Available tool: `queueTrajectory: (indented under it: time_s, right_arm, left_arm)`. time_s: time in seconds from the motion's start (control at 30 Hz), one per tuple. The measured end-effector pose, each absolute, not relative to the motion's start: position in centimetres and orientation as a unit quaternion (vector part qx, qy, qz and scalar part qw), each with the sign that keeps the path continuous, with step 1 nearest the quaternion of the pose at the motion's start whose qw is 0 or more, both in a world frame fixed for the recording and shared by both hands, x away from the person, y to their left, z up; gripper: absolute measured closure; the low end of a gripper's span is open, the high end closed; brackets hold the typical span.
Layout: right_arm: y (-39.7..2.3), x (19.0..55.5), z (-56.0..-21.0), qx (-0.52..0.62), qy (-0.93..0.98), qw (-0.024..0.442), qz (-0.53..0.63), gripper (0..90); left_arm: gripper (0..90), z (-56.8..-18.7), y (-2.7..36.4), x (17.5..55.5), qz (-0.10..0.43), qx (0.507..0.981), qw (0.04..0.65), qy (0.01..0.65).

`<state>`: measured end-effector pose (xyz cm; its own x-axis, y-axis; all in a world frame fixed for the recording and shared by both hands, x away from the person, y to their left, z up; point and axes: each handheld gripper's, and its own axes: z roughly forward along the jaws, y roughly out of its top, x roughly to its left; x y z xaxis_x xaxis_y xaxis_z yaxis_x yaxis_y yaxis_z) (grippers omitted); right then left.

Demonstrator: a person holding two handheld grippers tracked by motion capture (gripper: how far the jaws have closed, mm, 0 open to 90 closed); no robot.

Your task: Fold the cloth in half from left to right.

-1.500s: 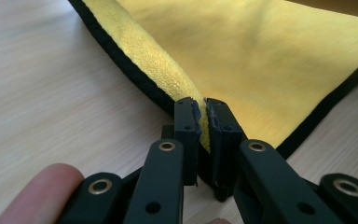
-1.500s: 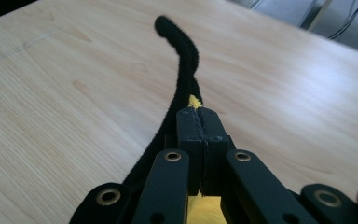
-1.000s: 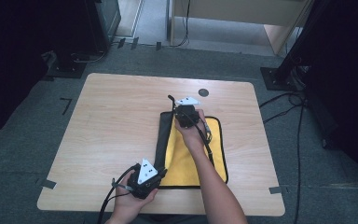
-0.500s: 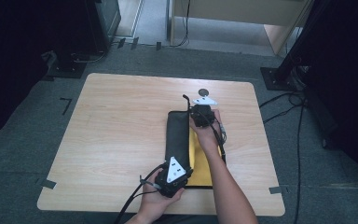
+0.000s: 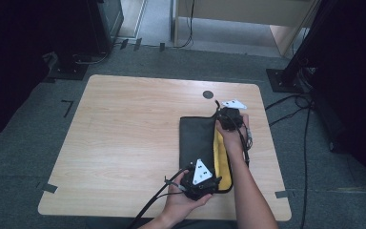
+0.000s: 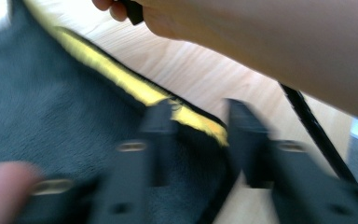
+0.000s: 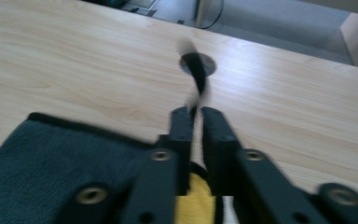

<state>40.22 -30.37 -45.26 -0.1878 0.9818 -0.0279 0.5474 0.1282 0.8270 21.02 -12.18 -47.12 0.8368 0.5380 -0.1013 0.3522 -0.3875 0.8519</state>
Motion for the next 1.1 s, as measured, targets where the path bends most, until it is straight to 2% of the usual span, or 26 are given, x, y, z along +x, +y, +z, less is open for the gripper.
queueTrajectory:
  time_s: [0.2, 0.43, 0.7, 0.73, 0.83, 1.1]
  right_arm:
    - [-31.9, 39.7, -45.1, 0.562, 0.685, 0.3, 0.355, 65.6]
    - [-31.9, 38.3, -47.0, 0.559, 0.7, 0.28, 0.346, 59.4]
    - [-30.2, 36.0, -50.4, 0.553, 0.73, 0.24, 0.322, 48.4]
    - [-29.8, 35.6, -50.9, 0.549, 0.736, 0.238, 0.317, 47.3]
    - [-29.3, 35.0, -51.6, 0.542, 0.734, 0.258, 0.317, 46.9]
    - [-28.0, 35.0, -51.8, 0.559, 0.716, 0.269, 0.32, 47.1]
  left_arm:
    - [43.6, -46.5, -8.8, 21.6, 0.119, 0.813, 0.492, 0.289]
    - [43.9, -48.0, -6.1, 23.8, 0.134, 0.824, 0.429, 0.346]
    - [42.8, -51.1, -6.3, 23.2, 0.143, 0.869, 0.351, 0.317]
    - [42.7, -51.3, -6.2, 23.0, 0.146, 0.868, 0.355, 0.315]
    - [42.9, -51.3, -5.7, 22.9, 0.146, 0.867, 0.355, 0.317]
    - [43.7, -51.2, -4.0, 23.1, 0.149, 0.866, 0.35, 0.325]
